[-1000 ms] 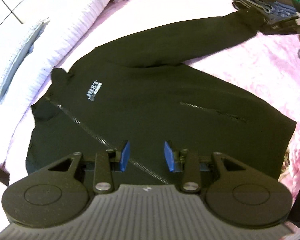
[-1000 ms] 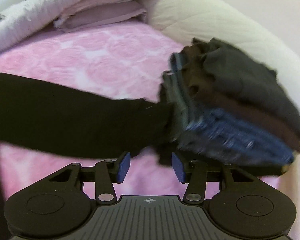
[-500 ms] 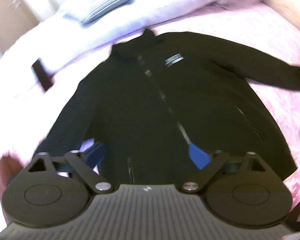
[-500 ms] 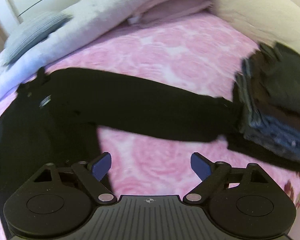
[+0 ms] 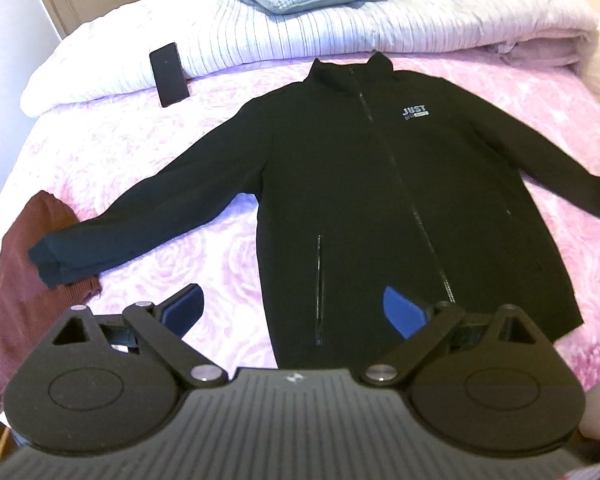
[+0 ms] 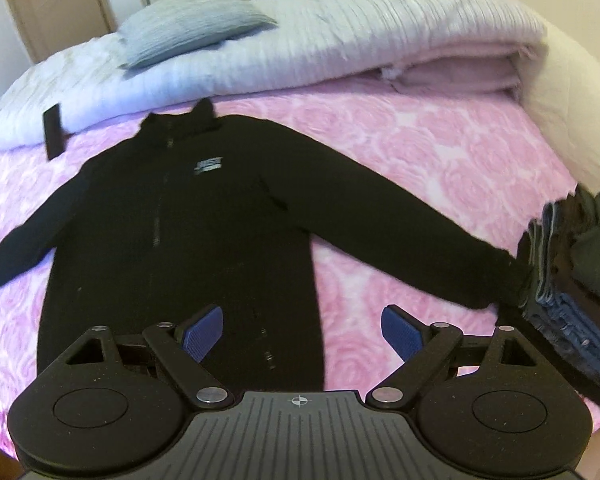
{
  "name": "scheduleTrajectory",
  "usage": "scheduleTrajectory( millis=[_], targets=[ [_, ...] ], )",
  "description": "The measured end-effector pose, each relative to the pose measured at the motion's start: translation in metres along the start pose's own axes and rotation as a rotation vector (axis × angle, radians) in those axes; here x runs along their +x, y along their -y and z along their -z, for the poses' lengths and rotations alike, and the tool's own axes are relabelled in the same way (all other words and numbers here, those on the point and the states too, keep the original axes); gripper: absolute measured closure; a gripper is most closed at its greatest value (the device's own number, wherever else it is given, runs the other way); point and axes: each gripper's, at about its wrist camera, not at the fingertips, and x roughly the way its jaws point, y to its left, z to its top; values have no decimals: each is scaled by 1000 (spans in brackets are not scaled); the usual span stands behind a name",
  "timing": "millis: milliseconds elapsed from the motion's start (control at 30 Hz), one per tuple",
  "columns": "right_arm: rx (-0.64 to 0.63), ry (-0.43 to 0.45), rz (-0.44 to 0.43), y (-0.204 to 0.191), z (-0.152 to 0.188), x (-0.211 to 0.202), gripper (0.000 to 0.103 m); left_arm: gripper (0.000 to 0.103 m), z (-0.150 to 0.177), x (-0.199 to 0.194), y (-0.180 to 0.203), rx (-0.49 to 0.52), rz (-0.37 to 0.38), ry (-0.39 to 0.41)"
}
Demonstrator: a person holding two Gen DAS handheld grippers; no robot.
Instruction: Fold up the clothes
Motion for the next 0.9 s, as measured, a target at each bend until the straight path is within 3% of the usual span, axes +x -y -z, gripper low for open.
scheduleTrajectory(
  millis=[133,400,633,900],
  targets=[
    [-28,29,30,-33,2,-30,13,8,14,-17,-15,-11,32,27],
    [-110,48,19,-66,2,-66,13,9,28,-56,-17,-43,-10,94],
    [-146,64,-33,-48,14,-87,13,9,45,-84,14,-58,-67,130],
    [-158,53,-98,-6,43,-106,13,9,81,-111,75,-119,-103,102]
  ],
)
